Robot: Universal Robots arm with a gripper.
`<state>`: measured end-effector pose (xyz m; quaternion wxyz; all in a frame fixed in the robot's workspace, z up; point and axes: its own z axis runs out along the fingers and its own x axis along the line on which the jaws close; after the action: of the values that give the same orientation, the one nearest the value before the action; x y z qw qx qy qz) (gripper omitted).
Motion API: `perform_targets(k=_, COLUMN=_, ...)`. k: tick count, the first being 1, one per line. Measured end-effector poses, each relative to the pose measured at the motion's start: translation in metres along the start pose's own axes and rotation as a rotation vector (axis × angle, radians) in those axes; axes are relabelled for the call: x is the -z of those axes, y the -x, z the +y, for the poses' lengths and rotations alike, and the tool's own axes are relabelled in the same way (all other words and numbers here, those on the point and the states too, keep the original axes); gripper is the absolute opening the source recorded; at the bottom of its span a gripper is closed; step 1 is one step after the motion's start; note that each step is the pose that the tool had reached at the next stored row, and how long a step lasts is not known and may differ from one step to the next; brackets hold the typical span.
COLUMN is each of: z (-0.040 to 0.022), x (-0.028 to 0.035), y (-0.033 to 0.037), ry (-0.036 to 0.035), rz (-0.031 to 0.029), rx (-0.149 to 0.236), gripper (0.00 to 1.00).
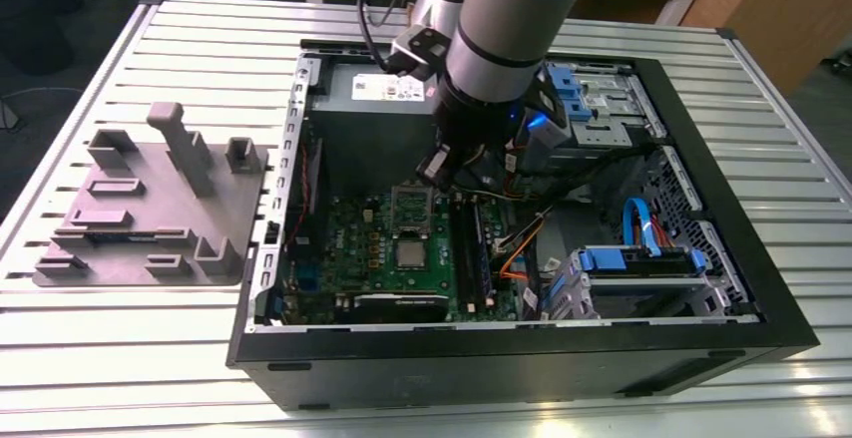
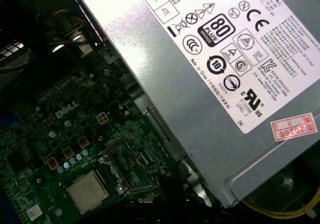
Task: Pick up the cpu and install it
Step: 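Close the cpu cover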
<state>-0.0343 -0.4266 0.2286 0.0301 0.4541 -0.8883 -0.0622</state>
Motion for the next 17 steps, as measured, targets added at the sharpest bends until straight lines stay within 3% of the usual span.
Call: perform_targets(k=17, z=0.0014, x=0.0050, y=-0.0004, ry=0.0002, rz=0.0028, rx=0.022, gripper=0.10)
